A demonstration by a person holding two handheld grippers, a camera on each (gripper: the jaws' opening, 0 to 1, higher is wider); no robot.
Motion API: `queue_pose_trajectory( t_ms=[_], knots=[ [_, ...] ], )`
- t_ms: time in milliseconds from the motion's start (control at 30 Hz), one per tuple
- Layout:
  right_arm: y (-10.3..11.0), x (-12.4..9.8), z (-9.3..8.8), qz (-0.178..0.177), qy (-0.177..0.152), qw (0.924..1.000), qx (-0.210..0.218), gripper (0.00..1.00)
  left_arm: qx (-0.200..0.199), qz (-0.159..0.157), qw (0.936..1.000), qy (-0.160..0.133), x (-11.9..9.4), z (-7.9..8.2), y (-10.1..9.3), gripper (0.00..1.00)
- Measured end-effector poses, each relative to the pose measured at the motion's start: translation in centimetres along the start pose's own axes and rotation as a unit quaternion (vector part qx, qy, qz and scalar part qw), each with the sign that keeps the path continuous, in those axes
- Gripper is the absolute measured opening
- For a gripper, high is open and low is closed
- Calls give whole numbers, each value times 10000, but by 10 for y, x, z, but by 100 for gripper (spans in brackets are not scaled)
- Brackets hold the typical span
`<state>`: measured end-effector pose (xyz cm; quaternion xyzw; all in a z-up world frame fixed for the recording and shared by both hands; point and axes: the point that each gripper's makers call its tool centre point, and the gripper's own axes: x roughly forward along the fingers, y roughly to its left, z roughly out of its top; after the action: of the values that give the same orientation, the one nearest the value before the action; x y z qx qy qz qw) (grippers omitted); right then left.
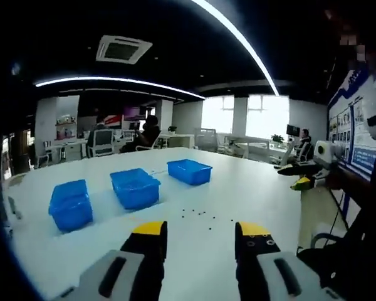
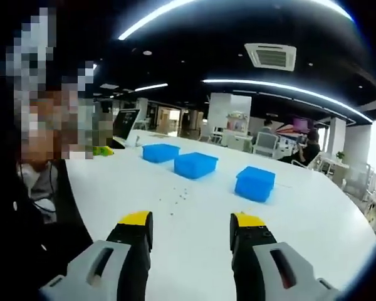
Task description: Pick up the resistors one by one and place each resistor into its matching bin, sorting the parts by color and model until every resistor is separated into the correct bin for its type
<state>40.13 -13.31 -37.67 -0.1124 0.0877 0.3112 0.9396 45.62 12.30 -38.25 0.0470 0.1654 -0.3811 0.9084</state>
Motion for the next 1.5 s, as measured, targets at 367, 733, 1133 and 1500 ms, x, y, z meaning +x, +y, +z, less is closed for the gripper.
queue_pose_trajectory(
  t_ms=[367,733,1133,1500],
  knots=[
    [9,-5,-19,148,323,9992,-188,51,884,-776,9794,1643,76,-3,-20,39],
    [6,-12,-39,143,477,9987,-61,51,1220,-1564,9318,3040,120,-29,-49,30],
    [-6,-18,-49,-46,409,9989,202,51,1542,-1674,9007,3701,128,-59,-43,16],
    [-9,-19,-51,-82,388,9988,280,51,1514,-1750,8951,3810,129,-62,-44,11]
  ],
)
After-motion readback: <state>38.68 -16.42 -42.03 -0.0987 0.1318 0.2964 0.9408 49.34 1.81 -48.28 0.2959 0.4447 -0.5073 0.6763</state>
